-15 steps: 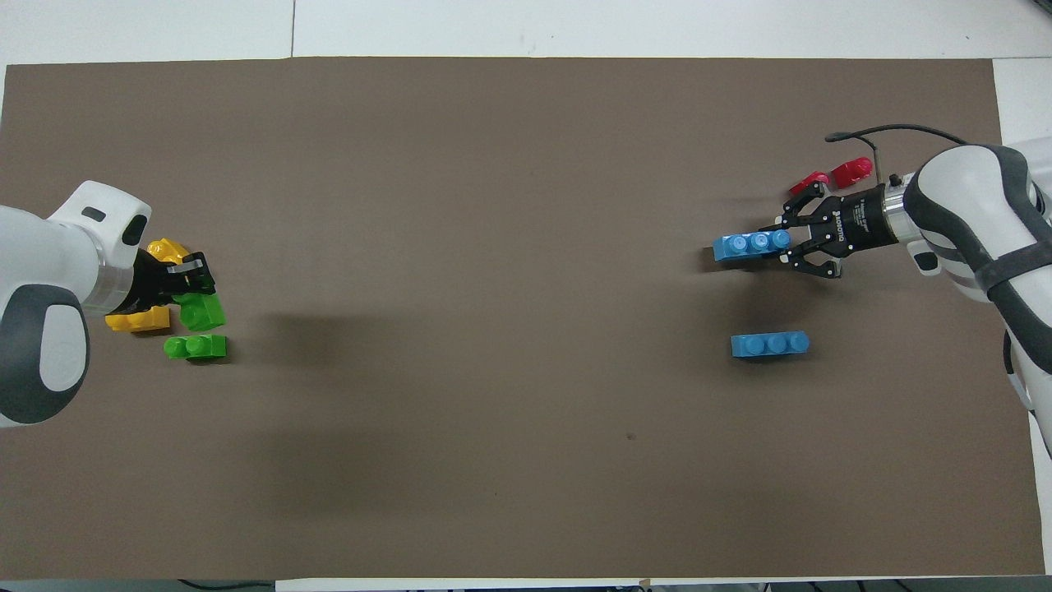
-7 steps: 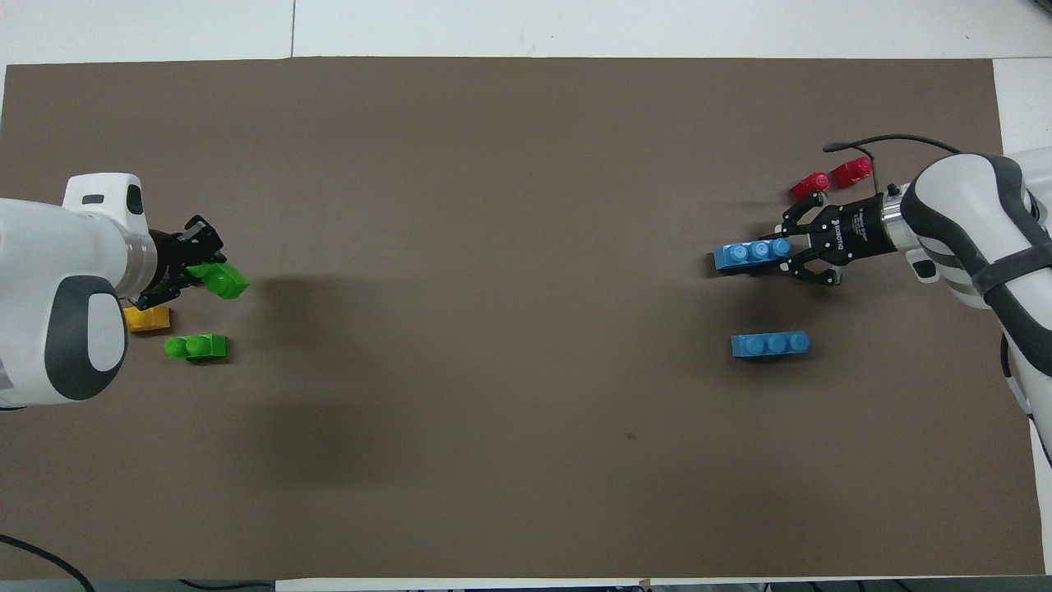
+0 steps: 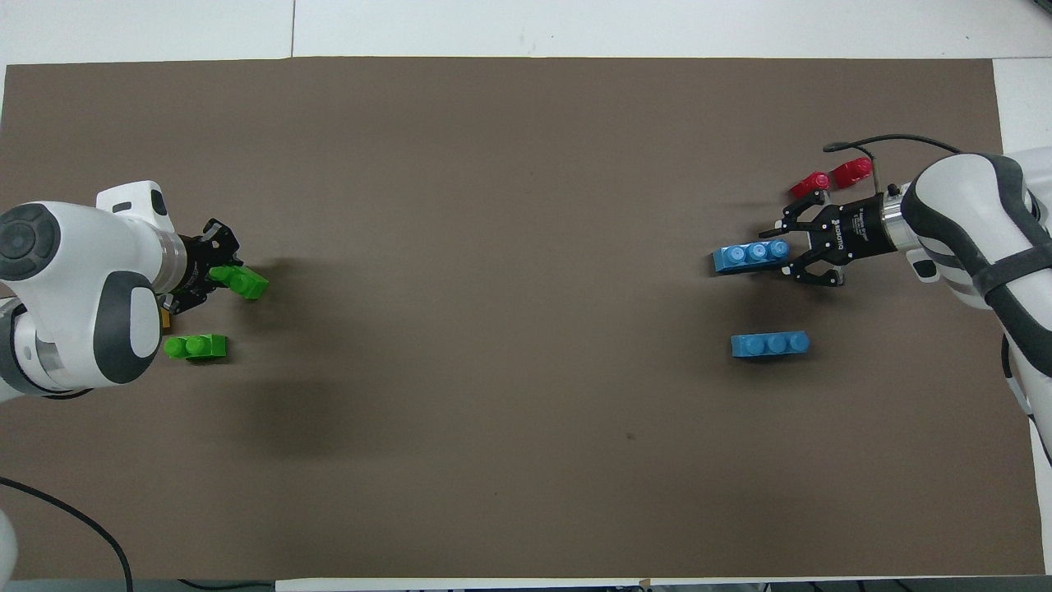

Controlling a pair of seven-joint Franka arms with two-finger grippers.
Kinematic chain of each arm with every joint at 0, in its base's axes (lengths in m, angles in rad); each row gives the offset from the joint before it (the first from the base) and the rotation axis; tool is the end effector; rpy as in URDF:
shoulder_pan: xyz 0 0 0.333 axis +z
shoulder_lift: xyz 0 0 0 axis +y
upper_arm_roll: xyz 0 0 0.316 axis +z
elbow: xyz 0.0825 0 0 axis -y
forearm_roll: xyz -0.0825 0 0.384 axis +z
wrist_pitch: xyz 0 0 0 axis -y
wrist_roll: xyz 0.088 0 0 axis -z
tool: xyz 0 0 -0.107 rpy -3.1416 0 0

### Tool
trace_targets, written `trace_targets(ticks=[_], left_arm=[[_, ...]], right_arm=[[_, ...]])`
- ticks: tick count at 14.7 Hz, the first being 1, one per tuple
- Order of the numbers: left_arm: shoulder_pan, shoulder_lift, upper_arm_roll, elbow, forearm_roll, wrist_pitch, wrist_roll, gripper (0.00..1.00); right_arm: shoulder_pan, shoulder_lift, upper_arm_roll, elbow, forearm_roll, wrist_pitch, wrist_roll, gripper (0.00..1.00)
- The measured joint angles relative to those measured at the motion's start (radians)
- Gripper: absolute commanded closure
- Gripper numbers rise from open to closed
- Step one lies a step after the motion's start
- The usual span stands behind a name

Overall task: Remove green block with left arm and hold with right
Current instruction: 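Set the green brick by the yellow bricks while the right sets blue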

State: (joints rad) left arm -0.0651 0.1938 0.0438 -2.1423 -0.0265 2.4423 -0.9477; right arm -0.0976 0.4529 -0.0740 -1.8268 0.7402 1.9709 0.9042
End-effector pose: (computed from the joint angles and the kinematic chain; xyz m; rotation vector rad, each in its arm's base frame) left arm 0.5746 -0.0127 0.3237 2.7432 1.4012 0.1382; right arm 0.6184 -0.0603 0.2771 -1.9311 1.7604 0.6524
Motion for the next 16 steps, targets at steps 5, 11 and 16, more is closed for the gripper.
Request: trace_targets(ticks=[5,11,16], left_arm=[[0.000,0.028,0.000,0.001,0.000,0.029,-0.032,0.73],[-0.001,0.035,-0.008,0.006,0.000,0.034,-0.001,0.00],[-0.001,0.027,-0.008,0.077,0.000,0.011,0.035,0.00]], right_arm=[[0.003,-0.067,0.003,0.009,0.000,-0.051,0.057,0.08],[0.004,-0.258,0.004,0.025,-0.085,-0.151,0.124,0.00],[0.041,-0.370,0.021,0.105,-0.300,-0.206,0.060,0.00]])
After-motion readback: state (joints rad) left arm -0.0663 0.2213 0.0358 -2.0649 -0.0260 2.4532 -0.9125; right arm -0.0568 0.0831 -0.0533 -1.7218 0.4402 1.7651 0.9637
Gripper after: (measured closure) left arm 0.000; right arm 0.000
